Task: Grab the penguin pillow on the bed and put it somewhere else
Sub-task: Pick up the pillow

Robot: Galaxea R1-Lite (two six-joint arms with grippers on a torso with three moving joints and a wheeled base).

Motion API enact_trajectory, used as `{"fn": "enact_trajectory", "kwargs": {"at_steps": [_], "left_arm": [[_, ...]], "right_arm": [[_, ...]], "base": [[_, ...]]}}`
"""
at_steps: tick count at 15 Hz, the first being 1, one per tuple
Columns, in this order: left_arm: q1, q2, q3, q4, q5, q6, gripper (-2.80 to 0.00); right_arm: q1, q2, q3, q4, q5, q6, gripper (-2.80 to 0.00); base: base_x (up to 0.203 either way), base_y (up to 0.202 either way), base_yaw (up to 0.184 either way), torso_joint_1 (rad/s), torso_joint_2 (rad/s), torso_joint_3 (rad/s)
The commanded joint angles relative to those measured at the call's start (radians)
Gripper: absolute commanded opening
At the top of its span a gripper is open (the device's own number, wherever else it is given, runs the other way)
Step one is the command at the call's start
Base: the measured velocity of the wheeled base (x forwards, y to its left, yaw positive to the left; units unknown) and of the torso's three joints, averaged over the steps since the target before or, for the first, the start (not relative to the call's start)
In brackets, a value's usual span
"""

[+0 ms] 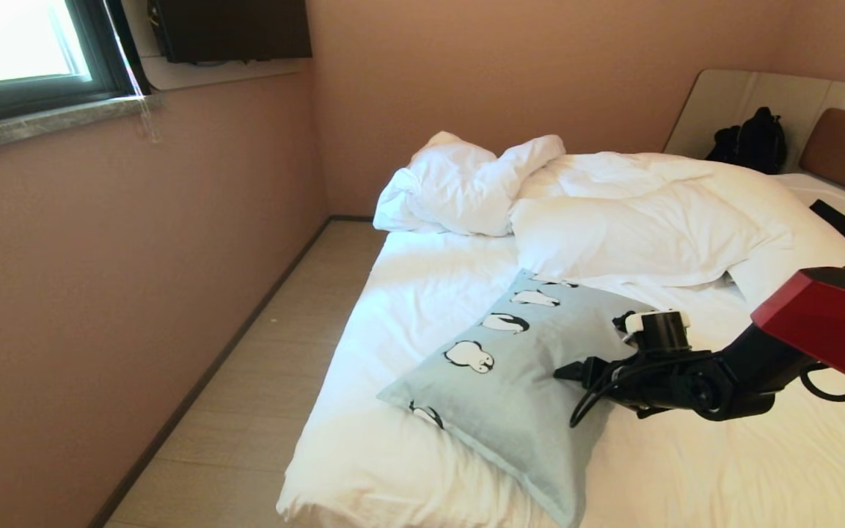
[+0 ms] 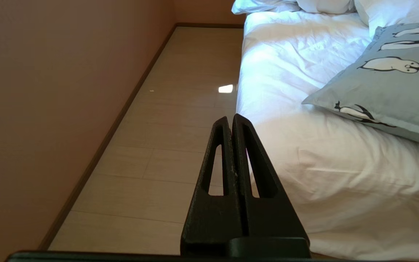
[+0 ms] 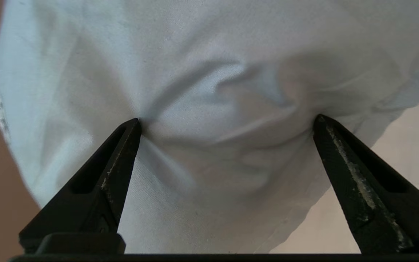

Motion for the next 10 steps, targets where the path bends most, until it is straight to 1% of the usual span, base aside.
{"fn": "enact_trajectory", "kwargs": {"at_steps": [1,8,9,10], "left_arm": [[0.0,0.0,0.002,0.0,0.0,0.0,-2.8],[0.0,0.0,0.002,0.0,0.0,0.0,-2.8],[0.0,0.0,0.002,0.0,0.0,0.0,-2.8],[0.0,0.0,0.002,0.0,0.0,0.0,-2.8]], "right_arm": [[0.005,0.025,-0.009,-0.002,0.0,0.004,0.0],[0.028,0.048,-0.043,-0.003,-0.003,0.004,0.0],[0.028,0.048,-0.043,-0.004,-0.003,0.006,-2.8],[0.028,0.048,-0.043,-0.004,-0.005,0.006,-2.8]], "base": [[0.0,0.0,0.0,0.0,0.0,0.0],[0.0,0.0,0.0,0.0,0.0,0.0],[0.0,0.0,0.0,0.0,0.0,0.0],[0.0,0.0,0.0,0.0,0.0,0.0]]}}
